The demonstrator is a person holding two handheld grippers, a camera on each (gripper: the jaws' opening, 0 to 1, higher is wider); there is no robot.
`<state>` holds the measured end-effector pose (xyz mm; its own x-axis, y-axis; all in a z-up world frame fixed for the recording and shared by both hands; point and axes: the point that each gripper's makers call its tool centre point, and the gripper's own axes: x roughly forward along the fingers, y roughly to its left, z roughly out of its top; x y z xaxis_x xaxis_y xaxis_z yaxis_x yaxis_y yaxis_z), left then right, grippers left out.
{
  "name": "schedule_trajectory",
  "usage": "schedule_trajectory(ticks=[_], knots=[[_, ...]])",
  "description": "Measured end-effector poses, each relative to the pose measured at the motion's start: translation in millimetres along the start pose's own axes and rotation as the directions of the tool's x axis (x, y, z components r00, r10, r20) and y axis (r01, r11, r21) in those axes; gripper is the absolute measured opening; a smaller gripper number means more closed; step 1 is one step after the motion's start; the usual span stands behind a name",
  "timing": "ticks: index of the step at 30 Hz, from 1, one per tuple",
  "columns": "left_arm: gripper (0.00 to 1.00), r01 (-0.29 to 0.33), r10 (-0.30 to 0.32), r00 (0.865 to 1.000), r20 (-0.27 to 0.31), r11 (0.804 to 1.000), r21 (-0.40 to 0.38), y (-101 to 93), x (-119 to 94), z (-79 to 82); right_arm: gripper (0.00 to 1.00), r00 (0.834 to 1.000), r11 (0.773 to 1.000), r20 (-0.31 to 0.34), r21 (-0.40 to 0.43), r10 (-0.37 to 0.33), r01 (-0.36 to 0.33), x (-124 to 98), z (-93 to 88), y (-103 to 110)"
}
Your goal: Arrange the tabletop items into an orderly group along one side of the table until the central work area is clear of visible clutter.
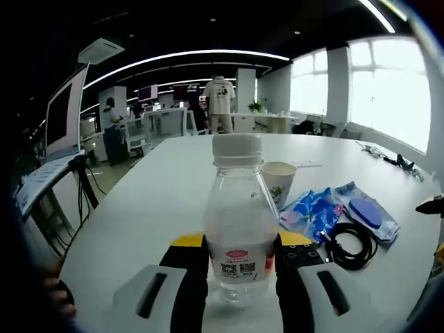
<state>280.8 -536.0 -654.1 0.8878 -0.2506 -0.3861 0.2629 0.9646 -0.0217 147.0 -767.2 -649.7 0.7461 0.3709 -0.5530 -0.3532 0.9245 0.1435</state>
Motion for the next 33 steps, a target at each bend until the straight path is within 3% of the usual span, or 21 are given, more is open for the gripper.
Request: schedule_trajectory(ticks=[4,11,22,27,30,33], knots=[[0.36,-0.03,0.031,1.0,0.005,0.999,-0.024,1.4,-6.1,-3.5,0.94,1.0,1.0,-0.001,-0.006,0.004,-0.004,0.1,-0.1,0.8],[0.36,-0.04,0.04,0.999,0.019,0.999,0.009,-2.0,-13.0,-8.5,0.93,1.0,1.0,0.0,-0.01,0.011,-0.011,-0.1,0.0,2.7],[0.36,-0.045,0.045,0.999,0.025,0.999,0.013,-2.6,-12.9,-7.7,0.94,1.0,1.0,0.007,-0.019,0.005,-0.005,-2.1,0.1,1.4],[0.37,-0.015,0.014,0.999,0.044,1.0,0.021,-2.4,-11.2,-7.4,0.94,1.0,1.0,0.004,-0.022,0.001,-0.001,-3.4,-1.0,0.6],[0.48,0.023,-0.025,0.998,0.059,0.999,0.023,-4.8,-10.1,-5.3,0.94,1.0,1.0,0.001,-0.024,-0.003,0.003,-3.5,-2.1,-0.7],[0.62,0.071,-0.079,0.99,0.115,0.995,0.073,-8.0,-10.7,4.9,0.94,1.0,1.0,0.004,-0.023,-0.003,0.003,-4.1,-1.7,-0.5]])
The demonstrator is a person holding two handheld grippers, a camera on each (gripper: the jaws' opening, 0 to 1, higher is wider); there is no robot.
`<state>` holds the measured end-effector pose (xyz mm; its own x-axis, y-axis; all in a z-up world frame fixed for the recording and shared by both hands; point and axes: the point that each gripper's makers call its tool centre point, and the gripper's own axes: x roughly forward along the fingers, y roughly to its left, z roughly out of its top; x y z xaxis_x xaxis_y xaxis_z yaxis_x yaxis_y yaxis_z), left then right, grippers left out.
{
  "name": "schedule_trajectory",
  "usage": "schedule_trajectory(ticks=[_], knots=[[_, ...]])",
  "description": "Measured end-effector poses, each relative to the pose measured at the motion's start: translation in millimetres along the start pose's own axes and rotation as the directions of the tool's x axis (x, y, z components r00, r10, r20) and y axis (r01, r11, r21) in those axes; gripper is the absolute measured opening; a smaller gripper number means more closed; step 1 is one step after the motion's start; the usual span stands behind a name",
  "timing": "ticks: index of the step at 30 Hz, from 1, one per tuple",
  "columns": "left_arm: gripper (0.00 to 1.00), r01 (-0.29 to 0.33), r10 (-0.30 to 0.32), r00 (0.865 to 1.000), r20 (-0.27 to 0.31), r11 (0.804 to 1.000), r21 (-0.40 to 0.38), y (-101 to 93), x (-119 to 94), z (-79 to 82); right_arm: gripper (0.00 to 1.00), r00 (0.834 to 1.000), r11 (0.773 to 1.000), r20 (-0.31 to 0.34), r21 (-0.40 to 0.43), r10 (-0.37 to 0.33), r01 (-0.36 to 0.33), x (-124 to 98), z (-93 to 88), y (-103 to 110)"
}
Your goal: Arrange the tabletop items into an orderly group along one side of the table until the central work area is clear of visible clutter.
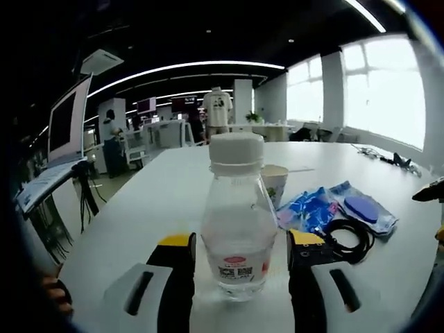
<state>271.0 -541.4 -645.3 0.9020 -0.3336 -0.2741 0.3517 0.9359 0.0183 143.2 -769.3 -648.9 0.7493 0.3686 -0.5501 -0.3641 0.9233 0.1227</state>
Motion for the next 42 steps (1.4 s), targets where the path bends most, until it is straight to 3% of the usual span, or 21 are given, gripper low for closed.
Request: schedule_trajectory(ticks=[4,8,11,15,17,19,22,24,27,28,34,37,42], knots=[[0.72,0.152,-0.156,0.987,0.041,0.986,0.072,-7.5,1.0,11.0,0.94,1.0,1.0,0.002,0.002,-0.005,0.005,-1.6,-0.3,-1.0],[0.78,0.269,-0.276,0.96,0.045,0.955,0.121,-6.6,4.0,14.8,0.94,1.0,1.0,-0.004,0.001,-0.008,0.008,-2.7,-2.6,-2.4],[0.84,0.402,-0.406,0.913,0.045,0.912,0.077,-15.8,3.4,12.9,0.94,1.0,1.0,-0.004,0.002,-0.008,0.008,-3.5,-3.4,-2.7],[0.95,0.491,-0.498,0.865,0.063,0.865,0.1,-15.5,3.6,15.4,0.93,1.0,1.0,-0.009,0.002,-0.011,0.011,-4.5,-4.4,-4.4],[0.99,0.533,-0.539,0.841,0.036,0.839,0.114,-17.2,3.4,11.8,0.93,1.0,1.0,-0.015,-0.001,-0.01,0.01,-5.1,-5.3,-4.3],[0.99,0.582,-0.589,0.808,0.021,0.803,0.132,-20.6,1.7,10.0,0.93,1.0,1.0,-0.019,-0.005,-0.01,0.01,-5.7,-6.4,-4.4],[0.99,0.635,-0.643,0.766,0.005,0.757,0.155,-26.3,-0.3,8.5,0.93,1.0,1.0,-0.026,-0.006,-0.014,0.014,-6.7,-8.2,-5.5],[1.0,0.645,-0.652,0.758,-0.006,0.749,0.149,-26.7,0.9,6.8,0.93,1.0,1.0,-0.027,-0.005,-0.015,0.015,-7.3,-8.7,-5.7],[1.0,0.677,-0.678,0.734,-0.043,0.725,0.126,-29.9,4.0,0.4,0.93,0.999,1.0,-0.041,-0.012,-0.007,0.007,-8.1,-12.1,-3.6],[1.0,0.689,-0.689,0.722,-0.068,0.707,0.16,-31.8,4.7,-2.5,0.93,0.999,1.0,-0.049,-0.018,-0.004,0.003,-8.2,-13.8,-2.9],[0.97,0.721,-0.719,0.69,-0.084,0.671,0.173,-30.4,9.9,-3.1,0.93,0.997,1.0,-0.072,-0.03,0.001,-0.003,-9.4,-17.7,-1.8],[0.89,0.748,-0.747,0.659,-0.082,0.642,0.167,-31.4,8.7,-1.0,0.93,0.997,0.999,-0.083,-0.036,-0.004,0.001,-10.2,-19.4,-3.6],[0.8,0.762,-0.762,0.64,-0.094,0.616,0.198,-29.3,10.3,0.8,0.93,0.995,0.999,-0.104,-0.037,-0.009,0.006,-10.9,-23.4,-4.9]])
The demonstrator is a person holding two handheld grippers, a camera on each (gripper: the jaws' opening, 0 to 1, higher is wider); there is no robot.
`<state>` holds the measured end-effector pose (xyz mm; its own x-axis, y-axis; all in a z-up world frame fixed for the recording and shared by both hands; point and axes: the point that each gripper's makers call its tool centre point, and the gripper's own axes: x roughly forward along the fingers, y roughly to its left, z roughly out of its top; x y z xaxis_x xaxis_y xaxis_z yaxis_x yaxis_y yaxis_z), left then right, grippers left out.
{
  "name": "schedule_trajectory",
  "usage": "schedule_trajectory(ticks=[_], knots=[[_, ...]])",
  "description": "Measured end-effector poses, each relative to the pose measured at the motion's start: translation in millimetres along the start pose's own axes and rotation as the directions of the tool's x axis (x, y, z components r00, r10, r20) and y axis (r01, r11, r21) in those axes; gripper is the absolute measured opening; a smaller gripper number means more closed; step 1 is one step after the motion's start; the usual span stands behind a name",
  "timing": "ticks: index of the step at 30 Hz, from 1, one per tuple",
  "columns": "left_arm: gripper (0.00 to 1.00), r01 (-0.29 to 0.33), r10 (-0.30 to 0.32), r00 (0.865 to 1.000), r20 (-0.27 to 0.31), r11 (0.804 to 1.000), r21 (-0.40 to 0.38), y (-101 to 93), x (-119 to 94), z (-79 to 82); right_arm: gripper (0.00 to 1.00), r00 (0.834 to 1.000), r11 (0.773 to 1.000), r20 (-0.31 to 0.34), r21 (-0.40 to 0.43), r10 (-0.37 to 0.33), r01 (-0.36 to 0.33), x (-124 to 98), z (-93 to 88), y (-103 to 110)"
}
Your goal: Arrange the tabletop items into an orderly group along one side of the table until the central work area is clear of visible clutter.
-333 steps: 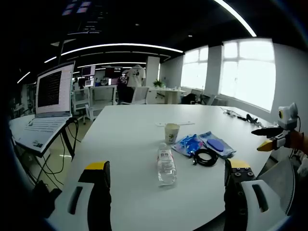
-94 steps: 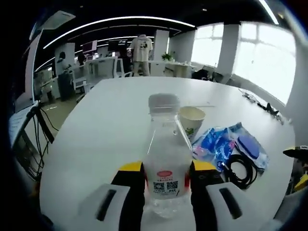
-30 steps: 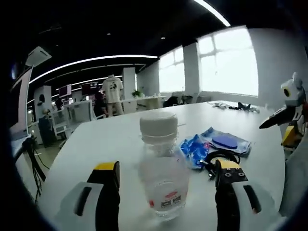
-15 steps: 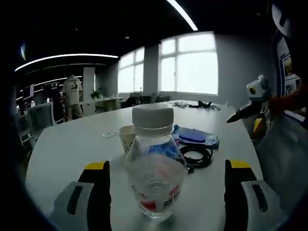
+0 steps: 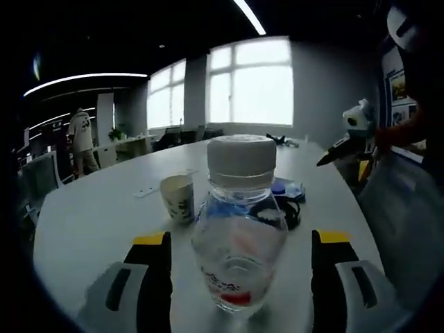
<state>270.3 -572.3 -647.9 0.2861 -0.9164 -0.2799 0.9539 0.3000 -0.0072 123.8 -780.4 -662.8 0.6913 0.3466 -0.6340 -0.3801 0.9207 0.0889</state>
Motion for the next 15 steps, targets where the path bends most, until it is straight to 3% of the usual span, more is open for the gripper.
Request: schedule_trajectory(ticks=[3,5,15], knots=[[0.73,0.031,-0.031,1.0,0.005,1.0,-0.006,-0.4,-1.8,1.0,0.93,1.0,1.0,-0.01,-0.004,-0.002,0.002,0.5,-1.1,0.1],[0.68,0.059,-0.058,0.998,-0.027,0.998,0.005,-2.2,-1.8,-3.9,0.93,1.0,1.0,-0.013,-0.002,-0.005,0.005,1.4,-1.2,-0.1],[0.52,0.085,-0.084,0.996,-0.042,0.996,0.028,2.6,-4.4,-4.9,0.93,0.999,1.0,-0.038,-0.019,0.005,-0.005,5.4,-3.2,3.3]])
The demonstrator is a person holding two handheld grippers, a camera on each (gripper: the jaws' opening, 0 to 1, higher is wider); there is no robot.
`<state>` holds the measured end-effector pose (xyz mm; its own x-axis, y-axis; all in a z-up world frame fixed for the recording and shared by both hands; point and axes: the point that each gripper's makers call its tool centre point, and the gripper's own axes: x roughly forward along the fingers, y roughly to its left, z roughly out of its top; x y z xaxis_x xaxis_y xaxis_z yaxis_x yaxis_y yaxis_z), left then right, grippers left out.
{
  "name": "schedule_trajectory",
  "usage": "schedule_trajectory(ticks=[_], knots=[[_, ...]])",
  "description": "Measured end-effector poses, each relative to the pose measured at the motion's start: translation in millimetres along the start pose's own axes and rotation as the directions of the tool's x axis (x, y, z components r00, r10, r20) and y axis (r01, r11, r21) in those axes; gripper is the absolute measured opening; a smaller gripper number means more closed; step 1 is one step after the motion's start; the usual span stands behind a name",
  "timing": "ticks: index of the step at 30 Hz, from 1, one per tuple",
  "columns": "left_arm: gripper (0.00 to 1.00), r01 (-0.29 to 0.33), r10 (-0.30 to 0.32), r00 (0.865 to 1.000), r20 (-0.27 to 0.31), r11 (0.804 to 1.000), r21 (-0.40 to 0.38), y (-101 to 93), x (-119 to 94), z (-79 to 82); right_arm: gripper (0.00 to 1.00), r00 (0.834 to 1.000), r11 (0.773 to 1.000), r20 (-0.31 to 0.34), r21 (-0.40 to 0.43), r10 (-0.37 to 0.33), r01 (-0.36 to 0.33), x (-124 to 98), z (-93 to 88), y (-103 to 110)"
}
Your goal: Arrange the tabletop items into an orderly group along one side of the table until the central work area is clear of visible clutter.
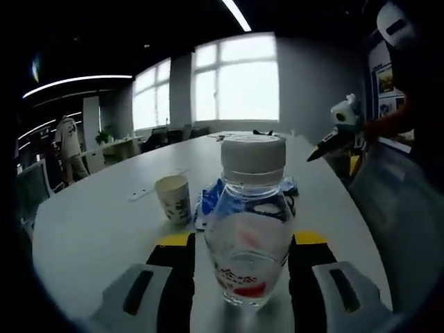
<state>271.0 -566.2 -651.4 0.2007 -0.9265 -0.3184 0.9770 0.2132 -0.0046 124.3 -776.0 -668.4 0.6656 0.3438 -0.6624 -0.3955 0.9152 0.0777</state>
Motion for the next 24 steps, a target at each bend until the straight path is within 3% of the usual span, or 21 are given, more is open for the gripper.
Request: schedule_trajectory(ticks=[5,11,18,24], knots=[[0.43,0.034,-0.034,0.999,-0.011,0.999,0.016,-7.9,1.8,0.2,0.92,1.0,1.0,-0.004,-0.003,-0.001,0.001,1.0,-0.7,-0.8],[0.43,0.018,-0.017,1.0,-0.017,1.0,0.019,-6.7,2.5,-0.4,0.92,1.0,1.0,-0.001,0.001,0.0,0.0,0.3,-1.2,-0.7],[0.42,-0.037,0.037,0.999,-0.014,0.999,0.007,-5.3,2.5,-0.9,0.92,1.0,1.0,0.004,0.006,-0.001,0.001,0.9,-1.5,0.1],[0.41,-0.139,0.139,0.99,-0.001,0.99,-0.03,-1.1,2.5,-0.4,0.92,1.0,1.0,0.017,0.014,-0.002,0.002,0.5,-0.2,0.1]])
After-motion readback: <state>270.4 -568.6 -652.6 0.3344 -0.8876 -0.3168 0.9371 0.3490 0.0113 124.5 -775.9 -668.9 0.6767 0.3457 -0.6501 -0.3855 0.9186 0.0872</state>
